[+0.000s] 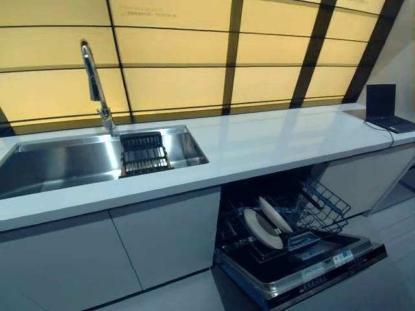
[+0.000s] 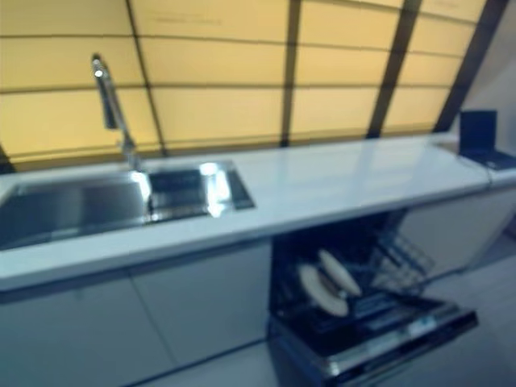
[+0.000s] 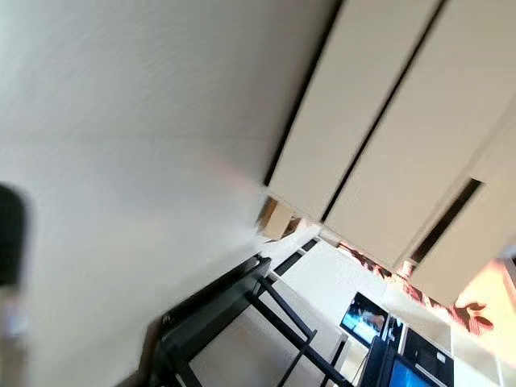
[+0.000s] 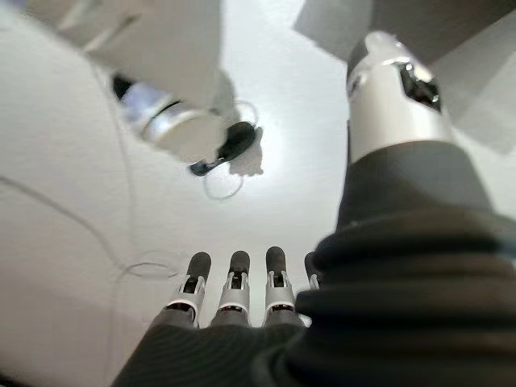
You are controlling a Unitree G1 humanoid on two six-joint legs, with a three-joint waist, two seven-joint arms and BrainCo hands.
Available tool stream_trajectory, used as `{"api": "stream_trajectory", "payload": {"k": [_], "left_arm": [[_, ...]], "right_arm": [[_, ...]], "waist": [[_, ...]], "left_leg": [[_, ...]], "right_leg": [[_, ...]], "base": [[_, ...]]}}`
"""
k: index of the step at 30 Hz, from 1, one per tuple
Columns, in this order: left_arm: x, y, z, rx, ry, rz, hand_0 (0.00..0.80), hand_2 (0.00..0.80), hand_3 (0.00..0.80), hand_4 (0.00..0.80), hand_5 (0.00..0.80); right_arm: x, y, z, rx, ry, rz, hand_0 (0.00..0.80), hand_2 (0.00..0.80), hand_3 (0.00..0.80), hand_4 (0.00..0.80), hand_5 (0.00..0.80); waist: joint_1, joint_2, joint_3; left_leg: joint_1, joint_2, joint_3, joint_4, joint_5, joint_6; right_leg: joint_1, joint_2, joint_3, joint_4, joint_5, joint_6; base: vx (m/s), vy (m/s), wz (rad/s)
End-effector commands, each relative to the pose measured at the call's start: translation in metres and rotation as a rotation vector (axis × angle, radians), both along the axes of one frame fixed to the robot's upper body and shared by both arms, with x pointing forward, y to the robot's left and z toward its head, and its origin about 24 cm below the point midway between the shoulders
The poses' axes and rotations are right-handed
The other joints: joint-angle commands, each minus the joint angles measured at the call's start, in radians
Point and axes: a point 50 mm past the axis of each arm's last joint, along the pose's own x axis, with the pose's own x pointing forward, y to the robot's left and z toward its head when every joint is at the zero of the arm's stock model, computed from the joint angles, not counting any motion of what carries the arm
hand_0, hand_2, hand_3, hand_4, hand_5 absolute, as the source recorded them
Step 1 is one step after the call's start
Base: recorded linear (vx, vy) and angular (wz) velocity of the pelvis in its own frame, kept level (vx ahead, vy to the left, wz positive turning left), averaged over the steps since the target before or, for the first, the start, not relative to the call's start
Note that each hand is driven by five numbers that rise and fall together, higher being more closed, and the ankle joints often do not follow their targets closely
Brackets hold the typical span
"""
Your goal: Take plates into dishwasher
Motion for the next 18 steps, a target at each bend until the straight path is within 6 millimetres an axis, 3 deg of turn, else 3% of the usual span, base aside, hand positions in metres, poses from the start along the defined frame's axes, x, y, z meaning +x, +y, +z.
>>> {"api": "stream_trajectory", "payload": {"k": [1, 4, 5, 7, 8, 11, 15, 18], "left_arm": [[0.02, 0.027, 0.011, 0.111, -0.061, 0.011, 0.0, 0.0, 0.0, 0.0, 0.0], [0.032, 0.029, 0.013, 0.118, -0.092, 0.013, 0.0, 0.0, 0.0, 0.0, 0.0], [0.041, 0.03, 0.015, 0.12, -0.113, 0.011, 0.0, 0.0, 0.0, 0.0, 0.0], [0.061, 0.032, 0.02, 0.14, -0.169, 0.018, 0.0, 0.0, 0.0, 0.0, 0.0], [0.071, 0.029, 0.021, 0.142, -0.195, 0.025, 0.0, 0.0, 0.0, 0.0, 0.0], [0.071, 0.017, 0.016, 0.097, -0.214, 0.036, 0.0, 0.0, 0.0, 0.0, 0.0], [0.064, 0.007, 0.011, 0.074, -0.212, 0.071, 0.0, 0.0, 0.0, 0.0, 0.0], [0.058, -0.003, 0.006, 0.042, -0.225, 0.169, 0.0, 0.0, 0.0, 0.0, 0.0]], "right_arm": [[0.016, 0.016, -0.005, 0.002, -0.035, -0.04, 0.0, 0.0, 0.0, 0.0, 0.0], [0.027, 0.016, -0.004, 0.0, -0.061, -0.036, 0.0, 0.0, 0.0, 0.0, 0.0], [0.034, 0.018, -0.004, 0.0, -0.078, -0.035, 0.0, 0.0, 0.0, 0.0, 0.0], [0.048, 0.019, -0.002, -0.01, -0.112, -0.052, 0.0, 0.0, 0.0, 0.0, 0.0], [0.052, 0.017, -0.001, -0.021, -0.123, -0.073, 0.0, 0.0, 0.0, 0.0, 0.0], [0.053, 0.009, 0.002, -0.04, -0.147, -0.075, 0.0, 0.0, 0.0, 0.0, 0.0], [0.053, 0.006, 0.003, -0.048, -0.137, -0.082, 0.0, 0.0, 0.0, 0.0, 0.0], [0.054, 0.004, 0.004, -0.075, -0.112, -0.041, 0.0, 0.0, 0.0, 0.0, 0.0]], "waist": [[0.015, -0.026, 0.025], [0.018, -0.023, 0.041], [0.011, -0.024, 0.06], [0.016, -0.018, 0.093], [0.018, -0.021, 0.107], [0.017, -0.004, 0.128], [0.021, 0.006, 0.131], [0.03, 0.024, 0.127]], "left_leg": [[-0.084, -0.061, -0.01, 0.108, -0.064, 0.099], [-0.118, -0.049, -0.023, 0.143, -0.068, 0.091], [-0.139, -0.045, -0.04, 0.172, -0.078, 0.09], [-0.226, -0.01, -0.08, 0.263, -0.069, 0.069], [-0.263, 0.011, -0.089, 0.289, -0.051, 0.049], [-0.261, 0.059, -0.091, 0.227, 0.034, 0.001], [-0.266, 0.089, -0.084, 0.165, 0.084, -0.017], [-0.273, 0.129, -0.086, 0.092, 0.143, -0.044]], "right_leg": [[-0.039, -0.112, 0.089, 0.03, 0.158, -0.003], [-0.051, -0.112, 0.098, 0.004, 0.14, -0.007], [-0.09, -0.103, 0.13, 0.028, 0.148, -0.007], [-0.096, -0.058, 0.135, 0.061, 0.018, -0.013], [-0.079, -0.042, 0.109, 0.063, -0.019, -0.013], [-0.056, -0.014, 0.059, 0.065, -0.058, -0.034], [-0.024, 0.0, 0.031, 0.049, -0.081, -0.052], [-0.007, 0.036, -0.003, 0.061, -0.127, -0.079]], "base": [[-0.26, -0.375, 0.16], [-0.224, -0.258, 0.12], [-0.253, -0.275, 0.23], [-0.352, -0.492, 0.37], [-0.268, -0.45, 0.63], [-0.197, -0.31, 0.62], [-0.094, -0.15, 0.3], [-0.146, -0.281, 0.11]]}}
